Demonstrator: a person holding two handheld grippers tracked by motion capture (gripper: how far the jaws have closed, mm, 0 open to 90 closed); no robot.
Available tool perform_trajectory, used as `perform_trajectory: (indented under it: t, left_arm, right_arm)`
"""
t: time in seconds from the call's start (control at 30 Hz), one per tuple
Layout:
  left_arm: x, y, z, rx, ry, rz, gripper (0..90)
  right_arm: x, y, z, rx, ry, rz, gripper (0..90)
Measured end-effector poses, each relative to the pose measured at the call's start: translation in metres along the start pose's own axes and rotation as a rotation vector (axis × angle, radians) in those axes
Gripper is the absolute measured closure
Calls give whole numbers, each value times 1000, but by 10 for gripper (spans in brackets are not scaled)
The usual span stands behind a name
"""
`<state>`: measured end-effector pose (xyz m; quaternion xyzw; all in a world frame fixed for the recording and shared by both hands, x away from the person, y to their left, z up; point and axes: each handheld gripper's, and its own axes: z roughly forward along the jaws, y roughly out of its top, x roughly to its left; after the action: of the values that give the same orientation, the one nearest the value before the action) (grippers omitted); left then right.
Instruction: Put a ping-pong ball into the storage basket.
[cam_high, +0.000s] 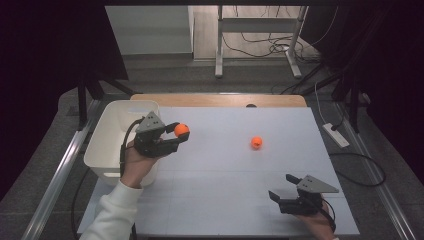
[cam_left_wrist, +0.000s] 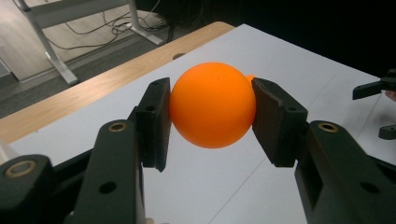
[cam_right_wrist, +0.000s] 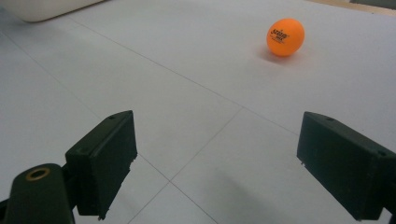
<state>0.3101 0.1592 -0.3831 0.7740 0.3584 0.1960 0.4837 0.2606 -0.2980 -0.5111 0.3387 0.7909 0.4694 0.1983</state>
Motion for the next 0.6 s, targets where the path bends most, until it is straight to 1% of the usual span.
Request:
perform_trajectory:
  t: [0.1, 0.3, 0.5, 0.6]
  left_arm:
    - [3, 0, -4, -7, 11, -9, 506]
    - [7, 1, -10, -16, 24, -14, 506]
    - [16, 2, -16, -23, 41, -26, 506]
    - [22, 1, -19, -27, 55, -42, 505]
  right_arm:
    - [0, 0, 0, 0, 0, 0, 119]
    - [0, 0, 0, 0, -1, 1, 119]
    - [0, 0, 0, 0, -1, 1, 119]
    - [0, 0, 0, 0, -1, 1, 119]
